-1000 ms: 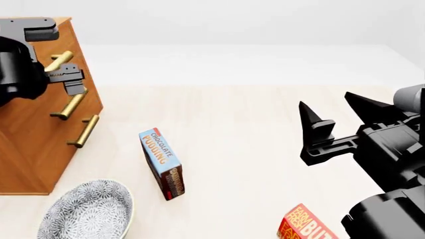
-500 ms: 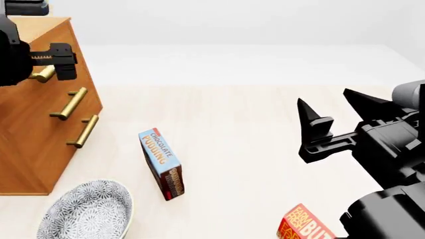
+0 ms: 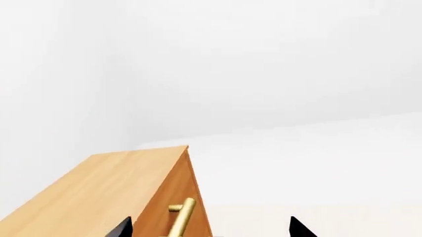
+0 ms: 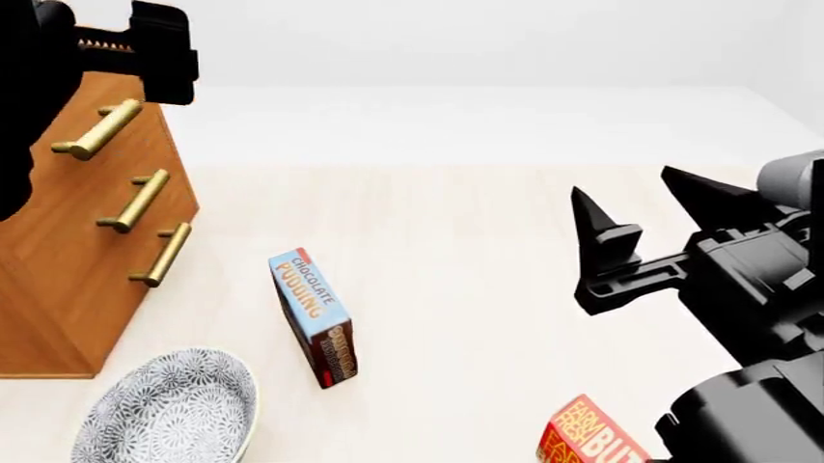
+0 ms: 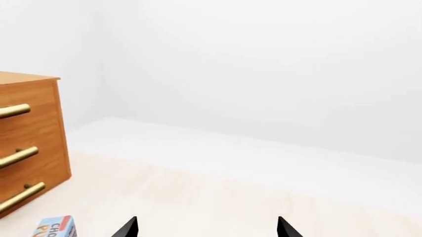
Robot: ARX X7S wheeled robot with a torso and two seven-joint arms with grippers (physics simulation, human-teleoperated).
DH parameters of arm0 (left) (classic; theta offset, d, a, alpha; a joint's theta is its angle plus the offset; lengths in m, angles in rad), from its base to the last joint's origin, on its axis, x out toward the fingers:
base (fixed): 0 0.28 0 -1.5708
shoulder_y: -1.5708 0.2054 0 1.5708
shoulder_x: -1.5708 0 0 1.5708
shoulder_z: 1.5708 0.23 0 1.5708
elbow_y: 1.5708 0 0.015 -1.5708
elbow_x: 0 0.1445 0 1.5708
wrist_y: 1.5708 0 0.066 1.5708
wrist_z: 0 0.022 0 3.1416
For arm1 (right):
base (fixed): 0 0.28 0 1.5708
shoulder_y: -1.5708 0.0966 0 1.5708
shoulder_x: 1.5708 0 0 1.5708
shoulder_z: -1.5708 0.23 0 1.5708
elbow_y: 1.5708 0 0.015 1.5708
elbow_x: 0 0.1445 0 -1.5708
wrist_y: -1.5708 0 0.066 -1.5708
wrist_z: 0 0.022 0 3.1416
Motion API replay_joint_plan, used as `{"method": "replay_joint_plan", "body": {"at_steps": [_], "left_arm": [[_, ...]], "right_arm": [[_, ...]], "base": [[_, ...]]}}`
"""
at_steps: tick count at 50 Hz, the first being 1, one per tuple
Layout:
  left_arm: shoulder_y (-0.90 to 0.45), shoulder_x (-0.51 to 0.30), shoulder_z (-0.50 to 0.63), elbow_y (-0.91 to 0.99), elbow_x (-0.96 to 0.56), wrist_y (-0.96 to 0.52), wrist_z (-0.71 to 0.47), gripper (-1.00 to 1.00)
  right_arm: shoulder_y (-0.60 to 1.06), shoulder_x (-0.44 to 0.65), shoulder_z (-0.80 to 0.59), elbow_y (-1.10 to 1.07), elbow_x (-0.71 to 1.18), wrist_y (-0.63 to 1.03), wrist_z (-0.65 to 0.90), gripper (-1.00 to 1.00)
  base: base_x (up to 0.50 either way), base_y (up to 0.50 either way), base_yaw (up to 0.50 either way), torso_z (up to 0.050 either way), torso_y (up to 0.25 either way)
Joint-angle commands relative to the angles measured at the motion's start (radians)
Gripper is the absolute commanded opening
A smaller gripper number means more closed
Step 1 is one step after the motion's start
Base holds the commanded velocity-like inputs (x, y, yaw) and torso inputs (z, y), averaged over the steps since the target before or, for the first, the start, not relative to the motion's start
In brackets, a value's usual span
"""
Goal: Put the butter at the front in the top drawer of the cabinet and close it.
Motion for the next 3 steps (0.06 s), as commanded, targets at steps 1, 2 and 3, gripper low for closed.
{"method": "replay_joint_plan", "body": {"at_steps": [1,2,3], "left_arm": [[0.105,-0.028,-0.066,0.292,0.138,0.116,0.088,1.00],[0.116,-0.035,-0.070,0.325,0.166,0.130,0.105,1.00],[0.130,-0.041,-0.078,0.352,0.188,0.148,0.119,1.00]], "right_arm": [[0.002,-0.003,-0.006,-0.002,-0.001,0.000,0.000,1.00],[0.001,-0.003,-0.006,-0.003,-0.001,0.000,0.000,1.00],[0.001,-0.003,-0.005,-0.003,0.000,0.000,0.000,1.00]], "base": [[0.00,0.00,0.00,0.000,0.000],[0.00,0.00,0.00,0.000,0.000],[0.00,0.00,0.00,0.000,0.000]]}}
